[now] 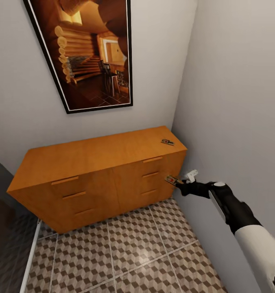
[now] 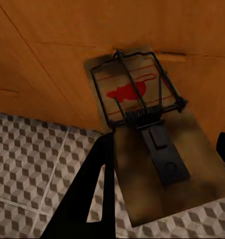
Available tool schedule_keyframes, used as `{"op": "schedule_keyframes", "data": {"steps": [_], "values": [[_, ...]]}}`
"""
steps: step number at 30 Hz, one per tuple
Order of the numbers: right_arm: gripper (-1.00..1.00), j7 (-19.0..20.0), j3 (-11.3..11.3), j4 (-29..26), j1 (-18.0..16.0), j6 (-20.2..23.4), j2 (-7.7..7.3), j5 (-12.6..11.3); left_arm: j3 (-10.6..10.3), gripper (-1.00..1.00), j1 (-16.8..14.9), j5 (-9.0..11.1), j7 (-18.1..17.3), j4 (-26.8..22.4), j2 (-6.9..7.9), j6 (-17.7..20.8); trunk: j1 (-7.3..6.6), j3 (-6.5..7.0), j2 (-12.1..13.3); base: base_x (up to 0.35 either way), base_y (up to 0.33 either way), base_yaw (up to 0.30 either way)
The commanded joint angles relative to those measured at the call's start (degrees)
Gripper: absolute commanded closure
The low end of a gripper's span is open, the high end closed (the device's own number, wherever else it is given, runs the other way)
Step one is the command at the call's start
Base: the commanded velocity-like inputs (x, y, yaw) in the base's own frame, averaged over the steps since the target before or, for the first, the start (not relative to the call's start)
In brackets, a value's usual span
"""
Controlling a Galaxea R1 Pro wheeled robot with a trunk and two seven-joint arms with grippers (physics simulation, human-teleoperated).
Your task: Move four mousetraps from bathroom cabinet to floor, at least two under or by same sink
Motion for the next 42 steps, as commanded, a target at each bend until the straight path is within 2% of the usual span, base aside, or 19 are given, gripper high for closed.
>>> {"op": "schedule_keyframes", "data": {"steps": [1, 2, 7, 9, 11, 15, 18, 20, 27, 29, 32, 33, 34, 35, 36, 38, 40, 41, 42], "values": [[1.0, 0.03, 0.08, 4.53, -0.06, -3.53, 0.1, -0.01, -0.49, -1.0, -0.09, 0.37, 0.05, 0.25, -0.05, -0.4, 0.03, -0.09, -0.12, -0.003, 0.0, 0.0], [1.0, 0.03, 0.08, 6.89, -0.06, -5.52, 0.16, 0.01, -0.49, -1.0, -0.09, 0.37, 0.05, 0.25, -0.05, -0.42, 0.03, -0.09, -0.12, -0.002, 0.0, 0.0], [1.0, 0.07, 0.09, 23.49, -0.06, -22.67, 0.43, 1.17, -0.49, -1.0, -0.09, 0.37, 0.05, 0.21, -0.05, -0.48, 0.03, -0.09, -0.12, -0.001, 0.0, 0.0], [1.0, 0.09, 0.08, 27.07, -0.06, -26.32, 0.48, 1.7, -0.49, -1.0, -0.09, 0.37, 0.05, 0.19, -0.05, -0.48, 0.03, -0.09, -0.12, 0.0, 0.0, 0.0], [1.0, 0.11, 0.08, 34.92, -0.06, -33.23, 0.53, 2.81, -0.5, -1.0, -0.09, 0.37, 0.05, 0.17, -0.07, -0.49, 0.03, -0.09, -0.12, 0.0, 0.0, 0.0], [1.0, 0.05, 0.11, 45.92, -0.06, -43.86, 0.6, 5.06, -0.5, -1.0, -0.09, 0.37, 0.05, 0.16, -0.05, -0.51, 0.03, -0.09, -0.12, 0.0, 0.0, 0.0], [1.0, -0.02, 0.09, 49.08, 0.72, -48.95, 0.78, 7.13, -0.49, -1.0, -0.09, 0.37, 0.04, 0.16, -0.05, -0.51, 0.03, -0.09, -0.12, 0.0, 0.0, 0.0], [1.0, -0.16, 0.08, 50.32, 4.04, -51.48, 0.91, 8.61, -0.49, -1.0, -0.09, 0.37, 0.03, 0.14, -0.07, -0.55, 0.03, -0.09, -0.12, 0.0, 0.0, 0.0], [1.0, -2.55, 0.08, 51.11, 10.85, -57.07, 1.53, 9.56, -0.45, -1.0, -0.09, 0.37, 0.05, 0.01, -0.11, -1.41, 0.03, -0.09, -0.12, 0.0, 0.0, 0.0], [1.0, -5.78, 0.08, 51.18, 13.3, -59.15, 2.46, 9.63, -0.43, -1.0, -0.09, 0.37, 0.05, 0.0, 0.04, -3.43, 0.03, -0.09, -0.12, 0.0, 0.0, 0.0], [1.0, -13.07, 0.08, 51.22, 16.61, -61.15, 4.95, 9.67, -0.42, -1.0, -0.09, 0.37, 0.05, -0.01, 0.26, -7.56, 0.03, -0.09, -0.12, 0.0, 0.0, 0.0], [1.0, -17.83, 0.08, 51.23, 18.47, -62.21, 6.39, 9.75, -0.41, -1.0, -0.09, 0.37, 0.05, -0.01, 0.29, -9.53, 0.03, -0.09, -0.12, 0.0, 0.0, 0.0], [1.0, -20.4, 0.08, 51.23, 19.42, -62.86, 7.18, 9.77, -0.41, -1.0, -0.09, 0.37, 0.05, -0.01, 0.29, -10.32, 0.03, -0.09, -0.12, 0.0, 0.0, 0.0], [1.0, -25.82, 0.08, 51.24, 21.2, -64.44, 8.89, 9.83, -0.41, -1.0, -0.09, 0.37, 0.05, -0.02, 0.26, -11.47, 0.03, -0.09, -0.12, 0.0, 0.0, 0.0], [1.0, -28.59, 0.08, 51.24, 21.99, -65.39, 9.76, 9.86, -0.41, -1.0, -0.09, 0.37, 0.05, -0.02, 0.25, -11.89, 0.03, -0.09, -0.12, 0.0, 0.0, 0.0], [1.0, -39.25, 0.08, 51.25, 24.35, -69.42, 12.51, 9.92, -0.41, -1.0, -0.09, 0.37, 0.05, -0.02, 0.2, -12.88, 0.03, -0.09, -0.12, 0.0, 0.0, 0.0], [1.0, -48.6, 0.08, 51.25, 25.61, -72.64, 14.5, 9.9, -0.41, -1.0, -0.09, 0.37, 0.05, -0.02, 0.16, -13.3, 0.03, -0.09, -0.12, 0.0, 0.0, 0.0], [1.0, -50.8, 0.08, 51.25, 25.82, -73.25, 15.02, 9.86, -0.41, -1.0, -0.09, 0.37, 0.05, -0.02, 0.16, -13.35, 0.03, -0.09, -0.12, 0.0, 0.0, 0.0], [1.0, -55.27, 0.05, 51.23, 26.12, -74.17, 15.96, 9.8, -0.41, -1.0, -0.09, 0.37, 0.05, -0.02, 0.14, -13.44, 0.03, -0.09, -0.12, 0.0, 0.0, 0.0]]}}
